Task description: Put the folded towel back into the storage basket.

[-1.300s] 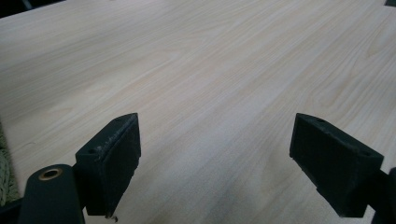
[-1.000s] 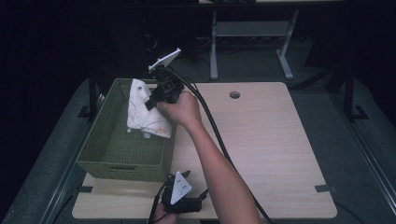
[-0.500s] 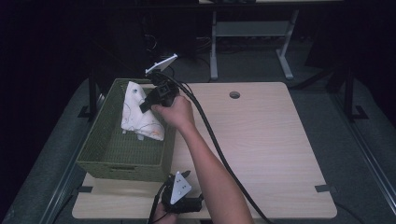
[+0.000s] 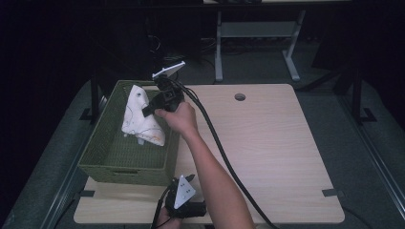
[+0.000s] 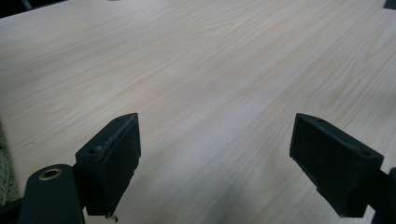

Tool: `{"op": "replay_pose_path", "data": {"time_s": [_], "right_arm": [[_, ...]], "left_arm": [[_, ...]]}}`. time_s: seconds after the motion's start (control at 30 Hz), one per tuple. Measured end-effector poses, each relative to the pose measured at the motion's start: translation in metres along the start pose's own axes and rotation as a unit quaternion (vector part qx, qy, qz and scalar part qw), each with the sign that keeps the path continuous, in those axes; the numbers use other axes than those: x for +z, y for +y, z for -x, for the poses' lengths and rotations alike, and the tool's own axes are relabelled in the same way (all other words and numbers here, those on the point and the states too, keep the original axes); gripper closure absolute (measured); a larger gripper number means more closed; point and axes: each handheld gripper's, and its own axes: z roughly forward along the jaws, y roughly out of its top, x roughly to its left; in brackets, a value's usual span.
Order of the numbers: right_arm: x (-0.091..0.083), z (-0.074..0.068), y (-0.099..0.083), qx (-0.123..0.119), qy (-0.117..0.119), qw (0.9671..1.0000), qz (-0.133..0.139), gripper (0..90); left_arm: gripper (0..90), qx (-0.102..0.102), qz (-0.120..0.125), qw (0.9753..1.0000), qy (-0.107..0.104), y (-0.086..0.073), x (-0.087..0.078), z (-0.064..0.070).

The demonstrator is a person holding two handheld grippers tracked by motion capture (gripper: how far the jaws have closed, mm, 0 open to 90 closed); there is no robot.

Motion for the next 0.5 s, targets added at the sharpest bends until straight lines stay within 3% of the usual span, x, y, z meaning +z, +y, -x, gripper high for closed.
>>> {"op": "replay_pose_path", "data": {"time_s": [0.23, 0.5], "right_arm": [[0.004, 0.007, -0.003, 0.019, 0.027, 0.9994, 0.011, 81.2], [0.011, 0.014, -0.006, 0.029, 0.037, 0.9989, 0.011, 81.2]], "left_arm": [[16.7, -0.001, -0.001, 1.0, -0.001, 0.0, 0.0, 0.0], [16.7, -0.002, 0.0, 1.0, -0.002, 0.0, 0.0, 0.0]]}}
